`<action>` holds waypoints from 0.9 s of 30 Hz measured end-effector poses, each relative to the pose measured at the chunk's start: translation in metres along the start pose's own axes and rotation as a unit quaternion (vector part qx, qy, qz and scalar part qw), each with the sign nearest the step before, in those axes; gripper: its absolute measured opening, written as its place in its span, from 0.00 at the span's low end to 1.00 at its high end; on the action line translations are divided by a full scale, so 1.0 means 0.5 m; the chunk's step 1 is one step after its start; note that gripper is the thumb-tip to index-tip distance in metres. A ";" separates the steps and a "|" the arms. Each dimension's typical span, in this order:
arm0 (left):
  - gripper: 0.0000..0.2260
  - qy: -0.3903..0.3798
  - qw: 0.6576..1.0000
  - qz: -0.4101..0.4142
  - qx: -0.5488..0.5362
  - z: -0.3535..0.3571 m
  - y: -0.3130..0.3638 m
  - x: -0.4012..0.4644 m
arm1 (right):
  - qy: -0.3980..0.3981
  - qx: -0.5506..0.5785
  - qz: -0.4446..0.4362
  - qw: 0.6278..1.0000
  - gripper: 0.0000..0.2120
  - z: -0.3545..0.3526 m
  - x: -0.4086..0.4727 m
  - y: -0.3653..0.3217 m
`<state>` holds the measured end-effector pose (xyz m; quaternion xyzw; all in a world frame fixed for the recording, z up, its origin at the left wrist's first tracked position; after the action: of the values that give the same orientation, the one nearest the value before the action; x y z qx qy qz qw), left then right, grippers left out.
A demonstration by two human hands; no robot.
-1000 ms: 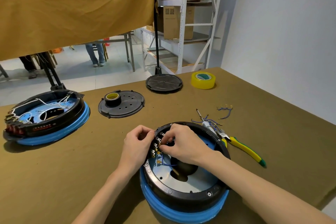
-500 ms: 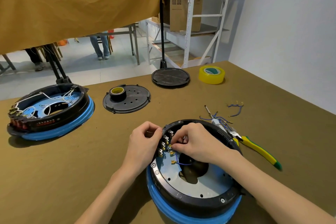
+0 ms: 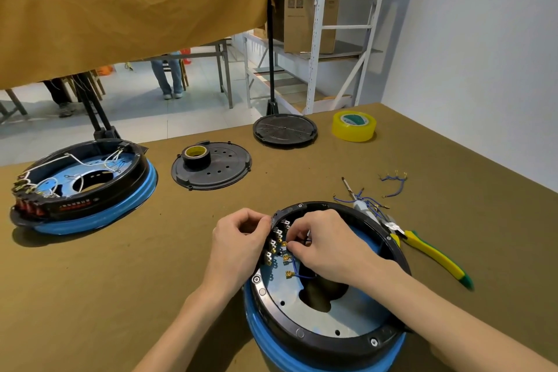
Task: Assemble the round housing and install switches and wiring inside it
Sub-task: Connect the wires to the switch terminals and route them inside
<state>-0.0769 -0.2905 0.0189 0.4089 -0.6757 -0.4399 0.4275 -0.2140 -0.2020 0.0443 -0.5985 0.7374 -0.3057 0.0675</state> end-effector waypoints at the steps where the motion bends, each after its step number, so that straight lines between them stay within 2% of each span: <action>1: 0.07 0.002 1.000 0.001 0.003 -0.001 0.000 0.000 | 0.001 0.000 0.003 1.000 0.05 -0.001 0.000 -0.001; 8: 0.08 0.017 1.000 0.012 0.013 -0.010 0.011 -0.006 | 0.021 -0.002 0.030 0.999 0.06 -0.003 -0.003 -0.003; 14: 0.04 0.040 0.999 0.010 0.030 -0.019 0.018 -0.011 | 0.017 -0.016 0.043 0.999 0.05 0.006 -0.001 -0.004; 19: 0.07 0.038 0.997 0.025 0.061 -0.021 0.027 -0.013 | -0.005 -0.017 0.041 0.999 0.05 0.007 0.002 0.001; 27: 0.08 0.040 0.997 0.028 0.056 -0.023 0.029 -0.012 | 0.005 0.003 0.043 0.999 0.06 0.004 0.002 0.004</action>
<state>-0.0670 -0.2837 0.0339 0.4308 -0.6924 -0.3726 0.4429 -0.2150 -0.2035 0.0417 -0.5647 0.7619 -0.3073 0.0787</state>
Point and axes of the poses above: each hand's wrist, its own x-axis towards the middle knuckle, its own z-axis out of the palm, y = z × x, the point moved 8 cm from there along x, towards the middle knuckle, and after that the axes turned 8 degrees about y, right-handed, at the moved point
